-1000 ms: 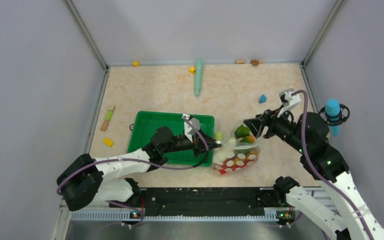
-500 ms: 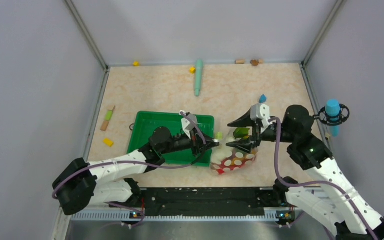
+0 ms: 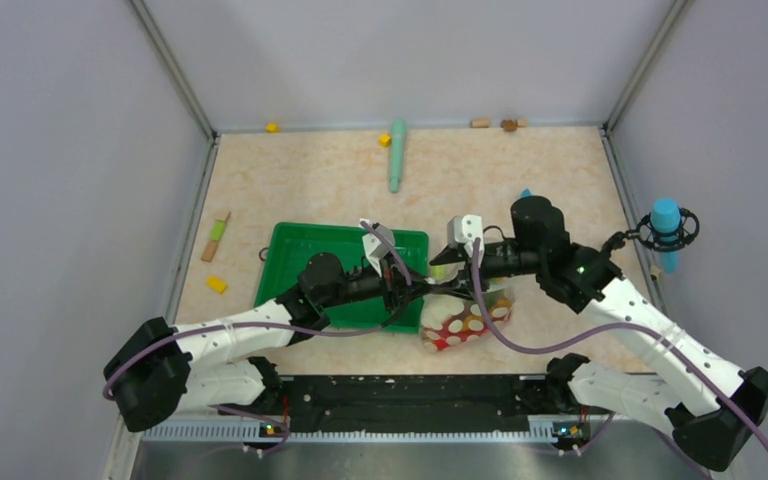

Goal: Place the food in the zip-top bag and seal the zipper

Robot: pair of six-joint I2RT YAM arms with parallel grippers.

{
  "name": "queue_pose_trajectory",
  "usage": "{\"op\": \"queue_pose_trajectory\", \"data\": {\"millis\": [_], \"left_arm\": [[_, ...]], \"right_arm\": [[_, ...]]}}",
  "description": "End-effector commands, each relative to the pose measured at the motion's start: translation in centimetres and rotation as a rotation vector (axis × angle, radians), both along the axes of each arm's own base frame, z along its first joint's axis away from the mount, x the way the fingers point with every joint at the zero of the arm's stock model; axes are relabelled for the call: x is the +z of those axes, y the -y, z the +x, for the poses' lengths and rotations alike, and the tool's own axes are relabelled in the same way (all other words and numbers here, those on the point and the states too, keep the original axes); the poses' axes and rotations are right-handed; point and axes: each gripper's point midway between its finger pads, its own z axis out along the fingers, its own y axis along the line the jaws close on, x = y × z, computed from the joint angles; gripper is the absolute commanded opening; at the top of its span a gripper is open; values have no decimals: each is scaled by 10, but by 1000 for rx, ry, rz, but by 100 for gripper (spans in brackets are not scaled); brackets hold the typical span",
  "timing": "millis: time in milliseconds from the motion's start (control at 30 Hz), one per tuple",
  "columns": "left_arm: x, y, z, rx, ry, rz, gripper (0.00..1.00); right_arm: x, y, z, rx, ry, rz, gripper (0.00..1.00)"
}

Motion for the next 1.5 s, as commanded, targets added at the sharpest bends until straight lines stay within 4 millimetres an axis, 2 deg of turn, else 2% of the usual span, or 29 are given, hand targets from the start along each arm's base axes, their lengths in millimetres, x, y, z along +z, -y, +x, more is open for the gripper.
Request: {"op": "queue_pose_trajectory", "data": {"millis": [0, 533, 800, 1067, 1333, 1467], "left_arm": [[27, 5, 0, -20, 39, -60, 0], [30, 4, -3, -33, 53, -57, 0], [31, 5, -4, -40, 48, -56, 0], [31, 5, -4, -44, 42, -55, 0], [29, 7, -8, -78, 46, -48, 0], [28, 7, -10, -90, 51, -45, 0]], "right_arm": [[25, -1, -7, 57, 130, 53, 52], [26, -2, -5, 44, 108, 53, 44], [13, -3, -9, 65, 87, 19, 43], [10, -2, -9, 62, 86, 7, 42], [13, -5, -5, 42, 85, 24, 24], [12, -4, -3, 29, 81, 19, 5]]}}
